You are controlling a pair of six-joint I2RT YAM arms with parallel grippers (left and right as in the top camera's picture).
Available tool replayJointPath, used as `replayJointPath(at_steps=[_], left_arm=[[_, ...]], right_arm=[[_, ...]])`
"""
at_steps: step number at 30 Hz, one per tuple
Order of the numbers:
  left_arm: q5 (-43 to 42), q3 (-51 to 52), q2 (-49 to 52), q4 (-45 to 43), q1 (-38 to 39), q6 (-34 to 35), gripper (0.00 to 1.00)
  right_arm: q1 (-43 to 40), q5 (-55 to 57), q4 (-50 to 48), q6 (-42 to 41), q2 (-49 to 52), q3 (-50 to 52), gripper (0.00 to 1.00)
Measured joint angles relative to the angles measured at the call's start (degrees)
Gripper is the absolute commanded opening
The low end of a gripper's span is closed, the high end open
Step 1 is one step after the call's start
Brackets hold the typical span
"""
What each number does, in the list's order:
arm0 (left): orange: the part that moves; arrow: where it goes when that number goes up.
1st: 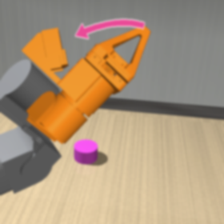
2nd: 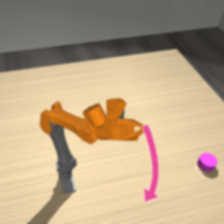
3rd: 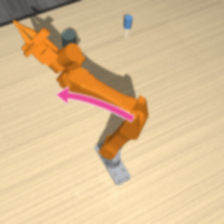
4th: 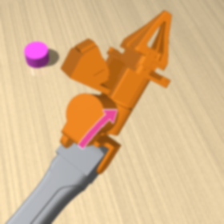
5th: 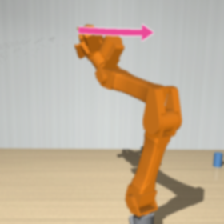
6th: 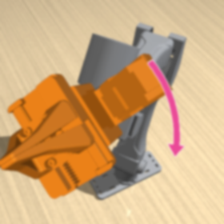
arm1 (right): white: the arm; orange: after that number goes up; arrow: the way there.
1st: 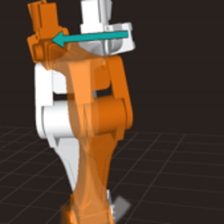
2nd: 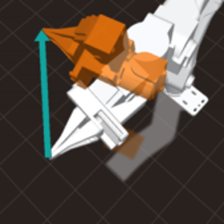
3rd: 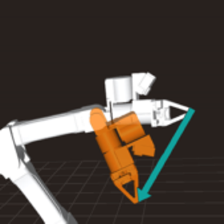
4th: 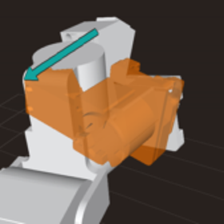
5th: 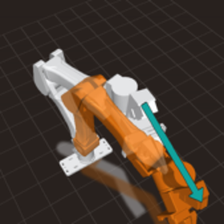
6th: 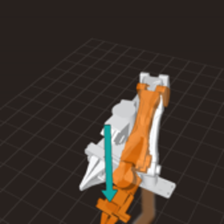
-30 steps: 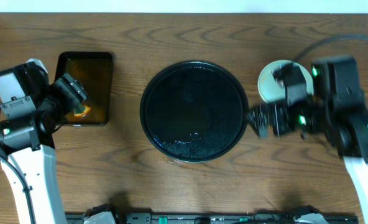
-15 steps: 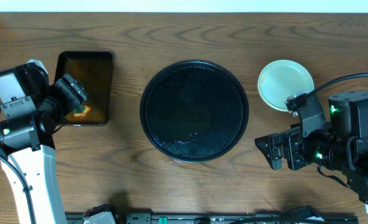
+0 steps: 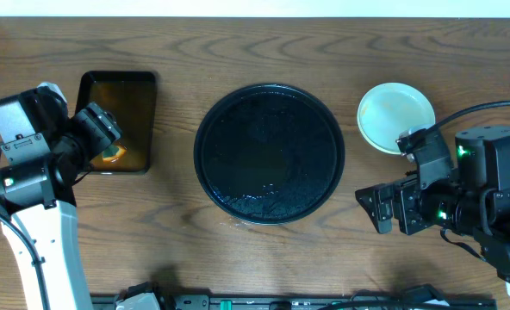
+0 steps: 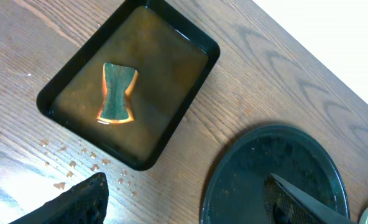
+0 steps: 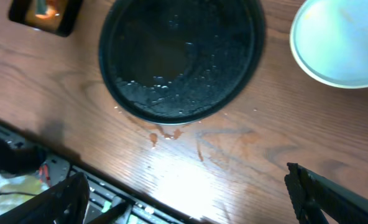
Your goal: Clean dirty plates on tray and stack at the side
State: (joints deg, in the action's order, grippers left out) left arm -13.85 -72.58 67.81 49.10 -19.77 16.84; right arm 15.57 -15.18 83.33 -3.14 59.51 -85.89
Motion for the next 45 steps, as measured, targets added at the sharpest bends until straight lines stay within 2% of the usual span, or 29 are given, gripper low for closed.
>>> replayJointPath(at_steps=[4, 9, 15, 20, 25, 38, 45], left_arm=[[0.02, 0.00, 0.00, 0.00, 0.00, 0.00, 0.80], [0.02, 0.00, 0.00, 0.00, 0.00, 0.00, 0.80], [0.00, 0.02, 0.00, 0.04, 0.00, 0.02, 0.80], [0.00, 0.02, 0.00, 0.02, 0.00, 0.00, 0.80], [0.00, 0.02, 0.02, 0.04, 0.00, 0.02, 0.80], [0.00, 0.02, 0.02, 0.02, 0.00, 0.00, 0.80], [0.02, 0.02, 0.02, 0.02, 0.00, 0.02, 0.80]], right_arm=[[-0.07, 2.54, -2.73, 0.00, -0.28, 3.48, 0.99], [-1.22, 4.61, -16.50, 1.22, -4.66, 16.02, 0.99], [-4.79, 4.83, -40.44, 2.14, -18.29, 38.40, 0.99], [-9.07, 4.02, -54.45, 2.38, -29.66, 55.23, 0.99], [-12.26, 2.97, -63.30, 2.38, -39.01, 67.10, 0.99], [-14.82, 1.73, -81.96, 2.38, -55.08, 83.27, 0.99], [-14.82, 3.58, -82.77, 2.38, -58.66, 85.46, 0.99]])
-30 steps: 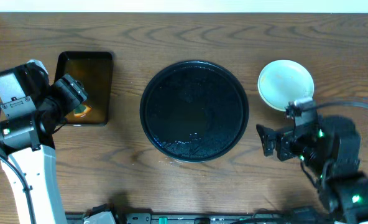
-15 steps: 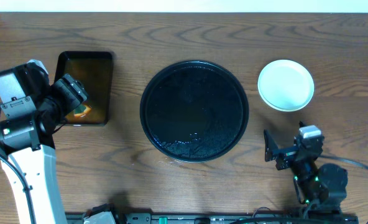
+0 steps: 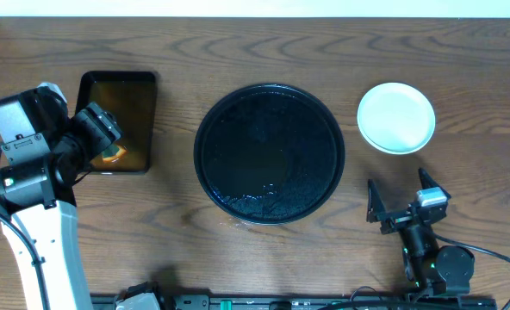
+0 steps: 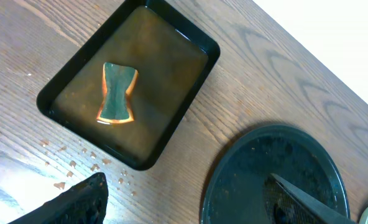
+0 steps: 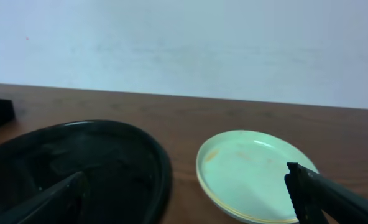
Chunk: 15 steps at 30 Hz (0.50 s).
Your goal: Clean dirty plates on tray and stack at the side
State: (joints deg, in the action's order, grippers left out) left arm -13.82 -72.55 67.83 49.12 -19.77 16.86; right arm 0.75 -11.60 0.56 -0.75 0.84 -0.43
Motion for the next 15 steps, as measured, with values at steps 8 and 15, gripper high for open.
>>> replayJointPath(at_steps=[8, 15], left_arm=[[0.00, 0.00, 0.00, 0.00, 0.00, -0.02, 0.80], [-0.02, 0.00, 0.00, 0.00, 0.00, 0.00, 0.80]], right_arm=[[0.00, 6.32, 3.19, 0.48, -0.15, 0.02, 0.99], [0.00, 8.44, 3.28, 1.46, -0.15, 0.00, 0.99]])
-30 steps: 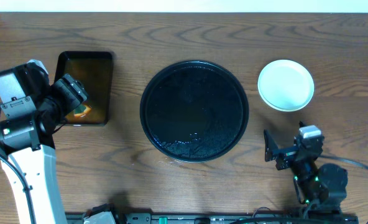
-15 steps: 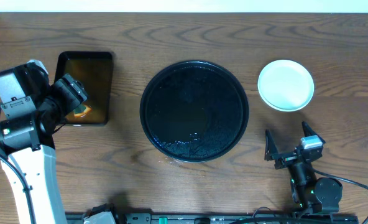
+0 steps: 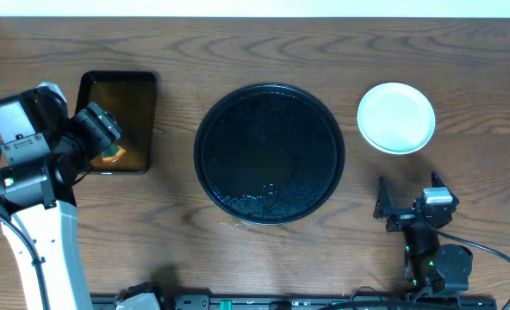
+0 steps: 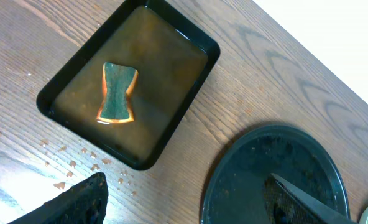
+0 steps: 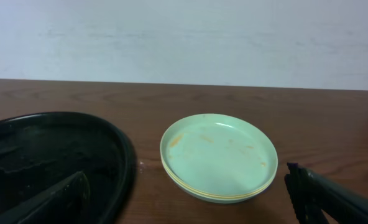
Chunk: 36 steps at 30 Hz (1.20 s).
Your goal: Clean dirty plates on tray and stack at the side
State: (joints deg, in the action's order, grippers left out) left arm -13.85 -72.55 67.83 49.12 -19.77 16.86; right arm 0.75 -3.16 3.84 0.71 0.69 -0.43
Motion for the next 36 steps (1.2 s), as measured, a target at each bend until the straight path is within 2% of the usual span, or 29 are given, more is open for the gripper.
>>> replayJointPath(at_steps=[29, 36], left_arm=[[0.00, 0.00, 0.00, 0.02, 0.00, -0.02, 0.80], [0.02, 0.83, 0.00, 4.63, 0.90, -0.02, 0.80]], right_arm=[[0.00, 0.42, 0.02, 0.02, 0.00, 0.00, 0.99], [0.00, 0.44, 0.02, 0.02, 0.00, 0.02, 0.99]])
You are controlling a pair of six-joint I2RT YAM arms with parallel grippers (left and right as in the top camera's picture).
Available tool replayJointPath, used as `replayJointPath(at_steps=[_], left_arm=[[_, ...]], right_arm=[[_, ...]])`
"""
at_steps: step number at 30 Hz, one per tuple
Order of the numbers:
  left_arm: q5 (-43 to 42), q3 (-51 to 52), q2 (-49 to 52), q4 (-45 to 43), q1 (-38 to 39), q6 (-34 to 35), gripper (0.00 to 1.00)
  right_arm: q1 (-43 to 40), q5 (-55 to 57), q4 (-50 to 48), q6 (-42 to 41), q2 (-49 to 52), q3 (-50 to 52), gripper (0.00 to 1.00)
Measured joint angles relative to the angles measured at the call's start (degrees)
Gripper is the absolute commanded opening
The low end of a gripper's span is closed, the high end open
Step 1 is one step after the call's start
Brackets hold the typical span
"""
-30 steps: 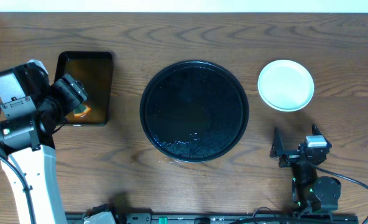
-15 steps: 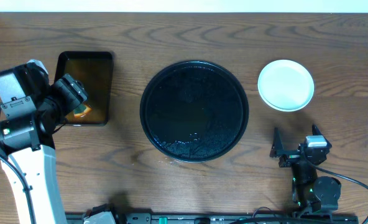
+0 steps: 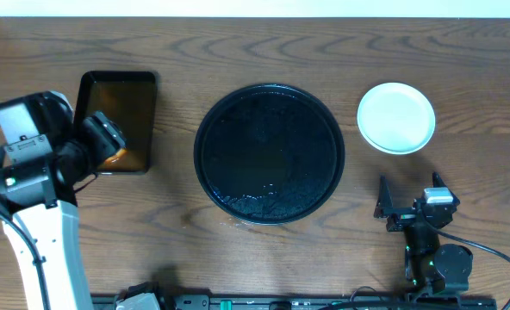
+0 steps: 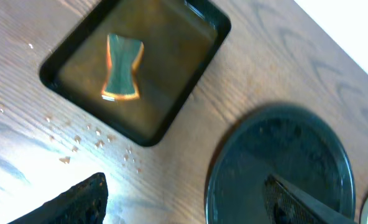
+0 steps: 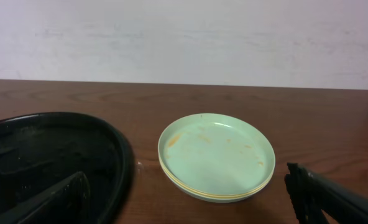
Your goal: Clean dirty plates on tray and stack at the side
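Observation:
Two pale green plates [image 3: 396, 117] lie stacked at the right of the table, and the top plate [image 5: 216, 155] shows small orange stains. The round black tray [image 3: 270, 153] in the middle is wet and holds no plates. My right gripper [image 3: 407, 196] sits low near the front right edge, open and empty, facing the plates [image 5: 187, 205]. My left gripper [image 3: 105, 139] hangs open and empty above the table [image 4: 184, 205], between the sponge basin and the round tray [image 4: 277, 168].
A black rectangular basin [image 3: 119, 120] of brown water stands at the left with a green and orange sponge [image 4: 123, 74] lying in it. Water drops [image 4: 78, 140] speckle the wood in front of the basin. A dark rail [image 3: 281, 301] runs along the table's front edge.
My left gripper has shifted slightly toward the front and the right, so the basin sits higher in its view. The right arm and the plates have not moved.
At first my right arm was raised over the table's right side beside the plates. Then it was folded low at the front right edge, open and facing the stack, and it settled a little further right. The left gripper stayed open by the basin until its small shift now.

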State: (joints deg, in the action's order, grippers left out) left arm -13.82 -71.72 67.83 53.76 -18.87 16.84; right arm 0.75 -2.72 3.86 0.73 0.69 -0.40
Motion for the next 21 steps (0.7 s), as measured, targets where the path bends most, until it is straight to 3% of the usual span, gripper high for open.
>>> replayJointPath(at_steps=[5, 12, 21], left_arm=[[0.00, 9.84, -1.22, -6.38, 5.35, -1.79, 0.80], [-0.57, 36.00, -11.61, -29.86, 12.79, -6.82, 0.80], [-0.66, 57.70, -26.36, -48.52, 13.09, -8.13, 0.80]], right_arm=[[0.00, 0.00, 0.00, 0.00, 0.00, 0.00, 0.99], [0.00, 0.20, 0.04, 0.02, -0.02, 0.00, 0.99], [0.00, 0.20, 0.04, 0.17, -0.02, 0.00, 0.99]])
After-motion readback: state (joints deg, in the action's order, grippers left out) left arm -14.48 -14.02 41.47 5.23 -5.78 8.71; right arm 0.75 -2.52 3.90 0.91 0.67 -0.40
